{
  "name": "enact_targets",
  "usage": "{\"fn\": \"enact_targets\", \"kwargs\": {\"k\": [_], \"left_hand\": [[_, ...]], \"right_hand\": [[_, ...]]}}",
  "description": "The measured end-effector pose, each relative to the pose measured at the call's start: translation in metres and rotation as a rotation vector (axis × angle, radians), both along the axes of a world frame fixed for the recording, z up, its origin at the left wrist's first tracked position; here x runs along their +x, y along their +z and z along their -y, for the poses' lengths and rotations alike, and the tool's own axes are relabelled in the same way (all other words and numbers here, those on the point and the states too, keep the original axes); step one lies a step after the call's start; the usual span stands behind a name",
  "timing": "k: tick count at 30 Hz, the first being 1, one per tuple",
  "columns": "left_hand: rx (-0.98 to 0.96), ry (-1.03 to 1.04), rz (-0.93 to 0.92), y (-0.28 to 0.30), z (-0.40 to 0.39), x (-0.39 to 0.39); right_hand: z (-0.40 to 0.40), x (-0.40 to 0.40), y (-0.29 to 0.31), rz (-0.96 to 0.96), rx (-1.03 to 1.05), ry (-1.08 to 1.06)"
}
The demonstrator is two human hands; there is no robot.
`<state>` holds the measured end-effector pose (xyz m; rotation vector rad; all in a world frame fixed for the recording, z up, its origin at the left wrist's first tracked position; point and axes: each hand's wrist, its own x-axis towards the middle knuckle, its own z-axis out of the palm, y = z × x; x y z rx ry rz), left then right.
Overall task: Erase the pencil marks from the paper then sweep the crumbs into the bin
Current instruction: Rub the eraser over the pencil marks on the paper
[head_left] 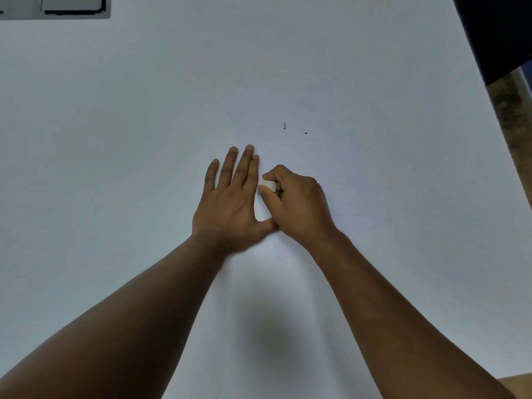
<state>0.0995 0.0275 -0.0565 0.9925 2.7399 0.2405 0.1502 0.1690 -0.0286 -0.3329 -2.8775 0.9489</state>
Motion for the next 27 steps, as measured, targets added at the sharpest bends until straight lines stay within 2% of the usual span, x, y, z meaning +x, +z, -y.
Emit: {"fn": "enact_targets", "kwargs": {"k": [3, 8, 13, 17, 19, 23, 27], "left_hand": [[0.016, 0.005, -0.012, -0.002, 0.0, 0.001], [0.006, 0.033, -0.017, -0.003, -0.001, 0.003], [0.02, 0.014, -0.028, -0.005, 0.0, 0.001], [0.012, -0.005, -0.043, -0.008, 0.001, 0.0], [0.009, 0.016, -0.031, -0.006, -0.001, 0.001], [0.003, 0.03, -0.015, -0.001, -0.002, 0.002], [0.006, 0.033, -0.017, -0.001, -0.001, 0.002]], "right_hand": [[-0.001, -0.005, -0.001, -0.003, 0.089, -0.009], [-0.04, -0.009, -0.002, 0.016, 0.048, -0.314], [-0.013, -0.007, -0.002, -0.003, -0.028, -0.259], [0.003, -0.01, -0.002, 0.012, 0.063, -0.172], [-0.013, -0.011, -0.002, 0.015, 0.105, -0.261], [-0.05, 0.0, -0.003, 0.037, 0.052, -0.477], [-0.043, 0.0, 0.001, 0.027, -0.031, -0.516]]}}
